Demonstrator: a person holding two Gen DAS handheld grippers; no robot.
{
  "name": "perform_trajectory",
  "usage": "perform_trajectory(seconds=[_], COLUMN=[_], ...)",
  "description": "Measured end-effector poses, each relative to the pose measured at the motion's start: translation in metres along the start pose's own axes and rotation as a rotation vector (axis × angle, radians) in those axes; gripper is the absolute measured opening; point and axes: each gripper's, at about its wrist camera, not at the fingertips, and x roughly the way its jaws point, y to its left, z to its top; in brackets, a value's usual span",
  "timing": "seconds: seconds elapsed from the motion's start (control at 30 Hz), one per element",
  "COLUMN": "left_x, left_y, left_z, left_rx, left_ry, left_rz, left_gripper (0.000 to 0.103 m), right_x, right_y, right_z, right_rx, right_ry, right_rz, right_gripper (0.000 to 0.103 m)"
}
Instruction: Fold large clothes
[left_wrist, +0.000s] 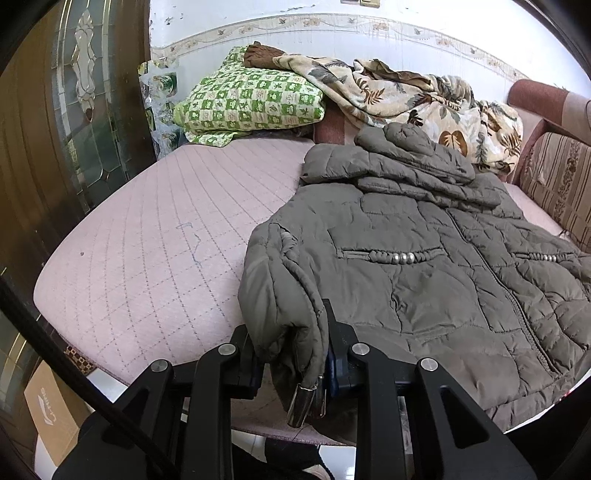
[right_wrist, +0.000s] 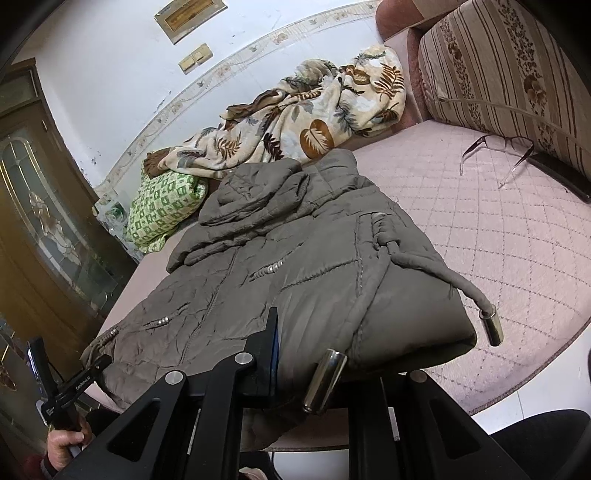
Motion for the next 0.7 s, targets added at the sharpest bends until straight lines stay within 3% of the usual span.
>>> perform_trajectory(seconds=[0.3,0.7], left_x=[-0.002,-0.012], left_y=[0.008,0.006], left_z=[0.005,0.025], left_rx=[-0.010,0.000], left_ry=[-0.005,-0.072], left_rz=[-0.031,-0.039], left_gripper=[0.025,0.025], right_x=[-0.004,-0.010], right_y=[-0.002,0.007], right_z=[0.008,0.027], right_rx=[0.019,-0.007], right_ry=[-0.003,-0.037], right_rz=[0.023,0.039], right_gripper=[0.016,0.016])
